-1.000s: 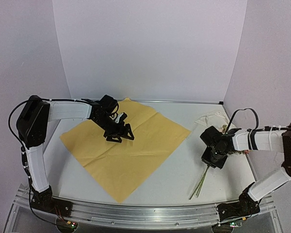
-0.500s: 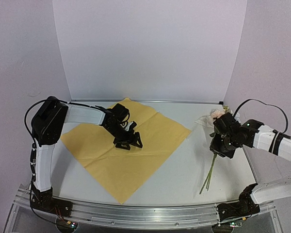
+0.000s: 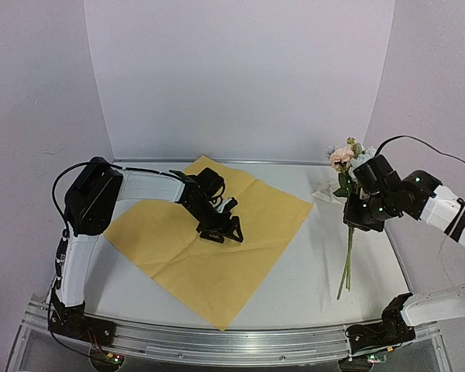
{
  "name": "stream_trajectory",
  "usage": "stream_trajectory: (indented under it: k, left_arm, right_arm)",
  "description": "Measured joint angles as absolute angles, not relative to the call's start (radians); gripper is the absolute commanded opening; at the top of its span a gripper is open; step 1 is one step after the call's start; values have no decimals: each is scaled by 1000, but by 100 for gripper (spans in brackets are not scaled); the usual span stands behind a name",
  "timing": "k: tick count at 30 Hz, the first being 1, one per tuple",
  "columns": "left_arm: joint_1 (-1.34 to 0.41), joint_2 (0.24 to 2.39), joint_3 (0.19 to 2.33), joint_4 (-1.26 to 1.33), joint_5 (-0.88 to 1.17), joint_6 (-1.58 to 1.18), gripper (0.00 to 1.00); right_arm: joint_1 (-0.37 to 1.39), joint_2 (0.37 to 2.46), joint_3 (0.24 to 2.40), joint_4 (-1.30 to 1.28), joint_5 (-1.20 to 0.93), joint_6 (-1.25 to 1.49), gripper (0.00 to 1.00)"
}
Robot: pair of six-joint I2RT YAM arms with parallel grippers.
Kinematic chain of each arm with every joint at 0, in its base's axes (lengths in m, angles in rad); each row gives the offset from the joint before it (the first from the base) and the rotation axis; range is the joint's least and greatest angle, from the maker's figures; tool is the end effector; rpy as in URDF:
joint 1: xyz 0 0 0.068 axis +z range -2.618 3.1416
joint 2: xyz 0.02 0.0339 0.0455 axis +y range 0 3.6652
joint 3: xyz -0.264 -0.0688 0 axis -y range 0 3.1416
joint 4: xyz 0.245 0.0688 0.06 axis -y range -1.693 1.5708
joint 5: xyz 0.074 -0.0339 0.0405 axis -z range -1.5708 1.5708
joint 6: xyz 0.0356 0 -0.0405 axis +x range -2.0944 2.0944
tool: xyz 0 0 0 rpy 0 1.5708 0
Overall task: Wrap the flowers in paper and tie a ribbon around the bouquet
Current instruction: Move the flattened wrapping paper to the center of the board.
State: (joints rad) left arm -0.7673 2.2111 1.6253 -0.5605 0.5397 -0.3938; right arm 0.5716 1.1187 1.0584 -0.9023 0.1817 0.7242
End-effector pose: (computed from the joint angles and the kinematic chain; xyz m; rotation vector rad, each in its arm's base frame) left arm 0.3170 -0.3312 0.1445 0.7108 2.8276 -1.0171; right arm 0.1844 0.1110 0.3066 0.2655 2.5220 0.2960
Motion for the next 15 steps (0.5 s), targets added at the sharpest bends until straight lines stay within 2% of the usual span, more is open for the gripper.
stream_trajectory:
  k: [15]
  left_arm:
    - [-873,2266,1721,-662,601,-289,80]
  right_arm:
    - [570,1165,1060,-937,153,706,0]
